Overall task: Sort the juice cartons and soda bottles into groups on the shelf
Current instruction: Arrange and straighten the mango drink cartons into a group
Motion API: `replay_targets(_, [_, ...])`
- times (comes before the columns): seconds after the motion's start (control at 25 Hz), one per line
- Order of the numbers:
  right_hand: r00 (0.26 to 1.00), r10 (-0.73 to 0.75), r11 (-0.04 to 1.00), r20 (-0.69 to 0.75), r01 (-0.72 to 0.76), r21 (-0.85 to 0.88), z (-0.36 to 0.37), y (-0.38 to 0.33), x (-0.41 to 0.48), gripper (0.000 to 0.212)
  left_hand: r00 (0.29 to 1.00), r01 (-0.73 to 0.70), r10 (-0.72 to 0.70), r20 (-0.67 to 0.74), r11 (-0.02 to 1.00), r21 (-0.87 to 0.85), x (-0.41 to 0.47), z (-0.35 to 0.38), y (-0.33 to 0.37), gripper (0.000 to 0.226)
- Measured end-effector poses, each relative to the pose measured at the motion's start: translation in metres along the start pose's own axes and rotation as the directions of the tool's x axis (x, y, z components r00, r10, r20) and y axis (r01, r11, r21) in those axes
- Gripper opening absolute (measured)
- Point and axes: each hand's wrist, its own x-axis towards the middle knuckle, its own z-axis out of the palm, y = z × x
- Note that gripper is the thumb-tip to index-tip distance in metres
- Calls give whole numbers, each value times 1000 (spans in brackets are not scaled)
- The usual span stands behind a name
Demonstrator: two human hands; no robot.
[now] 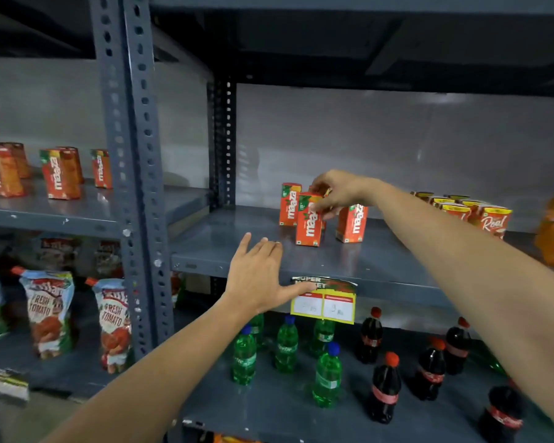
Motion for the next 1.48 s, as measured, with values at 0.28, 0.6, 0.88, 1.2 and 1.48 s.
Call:
replay_targets(0.28, [996, -21, 1000, -83, 23, 18, 30, -33, 26, 47, 998, -32, 28, -63, 998, -52, 0, 7, -5, 106])
replay_targets(0.6, [867, -161, 973, -471, 219, 71, 4, 9, 3, 35, 963, 214, -267, 17, 729, -650, 43, -13, -40, 59])
replay_targets(0.88, [869, 14, 974, -494, 100, 203, 2, 94, -25, 48, 977, 192, -177, 118, 495, -848, 91, 6, -63, 87])
replay_targets(1.2, [903, 194, 821, -382, 63, 567, 32, 124, -12, 80, 963, 264, -142, 230, 318, -911, 100, 20, -68, 100])
replay_targets(1.48, [910, 273, 653, -313, 64, 755, 30, 128, -9, 62, 947, 286, -181, 264, 111, -952, 111, 16, -74, 74])
